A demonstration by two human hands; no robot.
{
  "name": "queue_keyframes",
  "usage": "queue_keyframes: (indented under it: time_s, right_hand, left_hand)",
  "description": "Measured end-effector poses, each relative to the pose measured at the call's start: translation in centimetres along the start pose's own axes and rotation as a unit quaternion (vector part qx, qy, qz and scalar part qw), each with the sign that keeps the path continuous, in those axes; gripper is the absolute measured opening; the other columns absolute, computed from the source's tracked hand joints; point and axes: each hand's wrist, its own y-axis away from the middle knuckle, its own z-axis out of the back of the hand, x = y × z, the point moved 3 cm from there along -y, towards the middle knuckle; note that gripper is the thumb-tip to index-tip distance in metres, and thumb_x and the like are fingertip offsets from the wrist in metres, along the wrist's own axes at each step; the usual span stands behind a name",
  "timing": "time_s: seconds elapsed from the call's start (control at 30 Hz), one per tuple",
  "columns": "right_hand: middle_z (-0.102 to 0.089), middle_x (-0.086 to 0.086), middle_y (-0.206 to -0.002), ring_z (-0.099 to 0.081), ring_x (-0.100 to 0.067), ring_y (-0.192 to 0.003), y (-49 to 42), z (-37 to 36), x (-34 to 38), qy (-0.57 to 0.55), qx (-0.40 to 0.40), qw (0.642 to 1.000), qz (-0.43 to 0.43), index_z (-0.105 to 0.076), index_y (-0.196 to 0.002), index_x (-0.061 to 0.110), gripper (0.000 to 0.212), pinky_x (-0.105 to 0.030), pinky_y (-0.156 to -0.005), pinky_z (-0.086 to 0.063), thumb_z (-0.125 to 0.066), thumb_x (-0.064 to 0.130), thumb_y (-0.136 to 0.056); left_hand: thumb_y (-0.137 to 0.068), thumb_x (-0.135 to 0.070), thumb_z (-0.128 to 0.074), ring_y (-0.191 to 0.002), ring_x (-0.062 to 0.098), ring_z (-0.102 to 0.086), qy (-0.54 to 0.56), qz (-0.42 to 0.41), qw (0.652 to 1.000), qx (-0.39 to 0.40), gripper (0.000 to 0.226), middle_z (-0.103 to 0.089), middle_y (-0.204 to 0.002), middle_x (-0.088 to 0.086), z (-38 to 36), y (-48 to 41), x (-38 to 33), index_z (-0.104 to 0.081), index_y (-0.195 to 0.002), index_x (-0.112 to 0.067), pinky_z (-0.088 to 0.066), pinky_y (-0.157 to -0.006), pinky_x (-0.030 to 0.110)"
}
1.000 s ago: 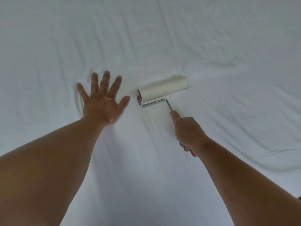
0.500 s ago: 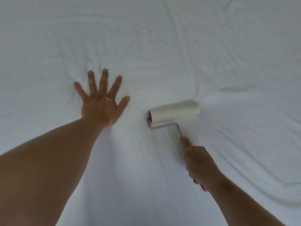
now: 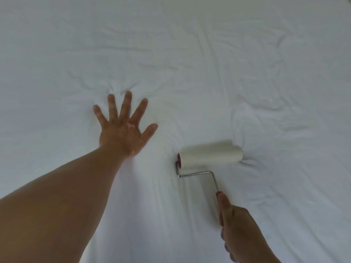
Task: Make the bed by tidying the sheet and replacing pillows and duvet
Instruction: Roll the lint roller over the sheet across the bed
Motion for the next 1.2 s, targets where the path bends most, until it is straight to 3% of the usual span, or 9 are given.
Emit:
queue_keyframes:
  time_s: [0.1, 0.23, 0.4, 0.53, 0.67, 0.73, 0.9, 1.0, 1.2]
  right_hand:
    - [-0.049, -0.006, -0.050, -0.044, -0.021, -0.037, -3.4, 0.3, 5.2, -0.018, 0.009, 1.000, 0.000, -0.055, -0.065, 0.017, 0.072, -0.025, -0.045, -0.034, -0.032, 0.082, -0.086]
    - [-0.048, -0.011, -0.050, -0.040, -0.018, -0.032, -8.8, 1.4, 15.7, -0.029, 0.015, 0.998, 0.063, -0.048, -0.065, 0.011, 0.065, -0.025, -0.049, -0.031, -0.033, 0.065, -0.098]
    - [-0.041, -0.006, -0.047, -0.031, -0.015, -0.035, -10.9, 3.0, 23.0, -0.030, 0.041, 0.998, 0.047, -0.041, -0.057, 0.013, 0.066, -0.025, -0.051, -0.027, -0.033, 0.065, -0.096]
    - [-0.049, -0.012, -0.051, -0.041, -0.021, -0.037, -8.9, 2.6, 18.6, -0.016, 0.029, 0.999, 0.035, -0.048, -0.067, 0.012, 0.063, -0.032, -0.051, -0.033, -0.038, 0.067, -0.095]
    - [-0.042, -0.005, -0.049, -0.035, -0.017, -0.035, -5.6, 3.0, 15.2, -0.035, 0.072, 0.997, 0.006, -0.048, -0.072, 0.013, 0.057, -0.024, -0.044, -0.028, -0.042, 0.065, -0.097]
    - [-0.040, -0.004, -0.050, -0.032, -0.016, -0.034, -6.9, 3.0, 17.7, -0.054, 0.077, 0.996, 0.010, -0.047, -0.074, 0.014, 0.053, -0.021, -0.042, -0.026, -0.044, 0.061, -0.098]
    - [-0.041, -0.015, -0.046, -0.034, -0.019, -0.032, -13.1, 2.9, 29.7, -0.032, 0.043, 0.988, 0.144, -0.041, -0.058, 0.010, 0.062, -0.023, -0.045, -0.031, -0.029, 0.051, -0.104]
    - [-0.038, -0.006, -0.046, -0.027, -0.015, -0.029, -14.0, 3.9, 35.0, -0.029, 0.041, 0.990, 0.134, -0.037, -0.062, 0.015, 0.050, -0.016, -0.037, -0.026, -0.028, 0.043, -0.103]
    - [-0.038, -0.006, -0.042, -0.028, -0.015, -0.027, -13.5, 3.1, 34.4, 0.006, 0.029, 0.990, 0.141, -0.039, -0.063, 0.014, 0.055, -0.017, -0.040, -0.027, -0.024, 0.046, -0.104]
  left_hand:
    - [-0.081, -0.088, 0.008, -0.150, 0.044, 0.021, 0.007, 0.009, 1.000, -0.001, 0.085, 0.025, -0.166, -0.002, -0.1, -1.3, 0.2, 0.020, -0.154, -0.046, 0.007, -0.113, 0.073]
    - [-0.080, -0.088, 0.010, -0.149, 0.047, 0.021, -0.004, 0.011, 1.000, 0.002, 0.085, 0.026, -0.166, -0.001, 0.0, -3.0, 0.3, 0.020, -0.154, -0.047, 0.006, -0.113, 0.074]
    - [-0.081, -0.086, 0.013, -0.149, 0.046, 0.023, -0.012, 0.010, 1.000, -0.005, 0.083, 0.027, -0.166, -0.001, 0.0, -4.2, 0.5, 0.020, -0.154, -0.047, 0.006, -0.113, 0.074]
    - [-0.082, -0.085, 0.013, -0.148, 0.047, 0.024, -0.012, 0.011, 1.000, -0.003, 0.082, 0.027, -0.165, 0.000, 0.0, -4.2, 0.5, 0.022, -0.153, -0.046, 0.006, -0.112, 0.074]
    - [-0.083, -0.085, 0.012, -0.147, 0.047, 0.025, -0.006, 0.012, 1.000, -0.007, 0.082, 0.028, -0.165, 0.001, -0.5, -4.3, 0.6, 0.022, -0.154, -0.045, 0.006, -0.112, 0.074]
    - [-0.083, -0.085, 0.012, -0.147, 0.047, 0.027, -0.005, 0.011, 1.000, -0.004, 0.082, 0.029, -0.165, 0.000, -0.6, -4.4, 0.5, 0.023, -0.154, -0.045, 0.006, -0.112, 0.074]
    - [-0.083, -0.085, 0.012, -0.147, 0.046, 0.028, 0.000, 0.013, 1.000, -0.010, 0.081, 0.030, -0.164, 0.000, -1.1, -4.5, 0.8, 0.025, -0.153, -0.044, 0.007, -0.113, 0.073]
    - [-0.084, -0.085, 0.010, -0.147, 0.046, 0.027, 0.002, 0.013, 1.000, -0.010, 0.081, 0.030, -0.164, 0.000, -1.4, -4.7, 0.8, 0.024, -0.153, -0.045, 0.008, -0.113, 0.073]
    - [-0.084, -0.085, 0.010, -0.148, 0.045, 0.027, 0.002, 0.012, 1.000, -0.011, 0.080, 0.031, -0.164, -0.001, -1.7, -4.9, 1.0, 0.026, -0.152, -0.046, 0.009, -0.113, 0.073]
